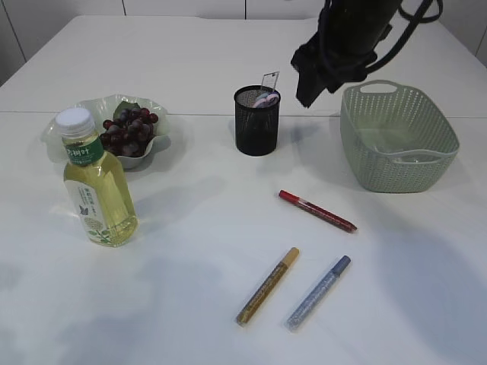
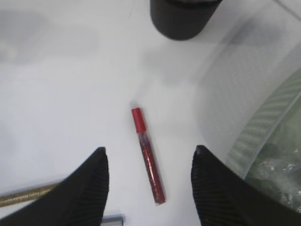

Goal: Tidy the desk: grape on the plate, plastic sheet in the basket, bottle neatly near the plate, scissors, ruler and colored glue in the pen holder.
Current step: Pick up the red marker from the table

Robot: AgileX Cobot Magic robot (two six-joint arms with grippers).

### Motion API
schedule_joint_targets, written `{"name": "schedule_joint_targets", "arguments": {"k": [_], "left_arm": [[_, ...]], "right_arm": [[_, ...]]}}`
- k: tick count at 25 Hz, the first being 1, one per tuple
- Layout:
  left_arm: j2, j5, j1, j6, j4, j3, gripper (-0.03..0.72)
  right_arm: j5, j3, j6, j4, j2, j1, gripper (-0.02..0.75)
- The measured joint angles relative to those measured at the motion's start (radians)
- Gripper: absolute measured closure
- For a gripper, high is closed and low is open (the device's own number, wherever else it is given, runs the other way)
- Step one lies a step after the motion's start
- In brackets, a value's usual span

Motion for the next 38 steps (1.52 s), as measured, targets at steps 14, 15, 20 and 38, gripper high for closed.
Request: {"name": "schedule_joint_targets", "arguments": {"k": [14, 15, 20, 38], "left_arm": [[0.000, -0.002, 0.000, 0.000, 0.000, 0.000, 0.273], [0.000, -0.002, 0.000, 0.000, 0.000, 0.000, 0.273], [0.000, -0.002, 0.000, 0.000, 0.000, 0.000, 0.273], [0.000, -0.012, 0.000, 0.000, 0.000, 0.000, 0.273]], "right_arm": [[-0.066, 0.189, 0.038, -0.179, 0.068, 0.069, 0.298], [-0.071, 0.189, 0.038, -0.179, 0.083, 0.069, 0.299], [-0.097, 0.189, 0.040, -0.180, 0.144, 0.069, 0.299], [-0.139, 0.189, 0.043, -0.168, 0.267, 0.069, 0.299]]}}
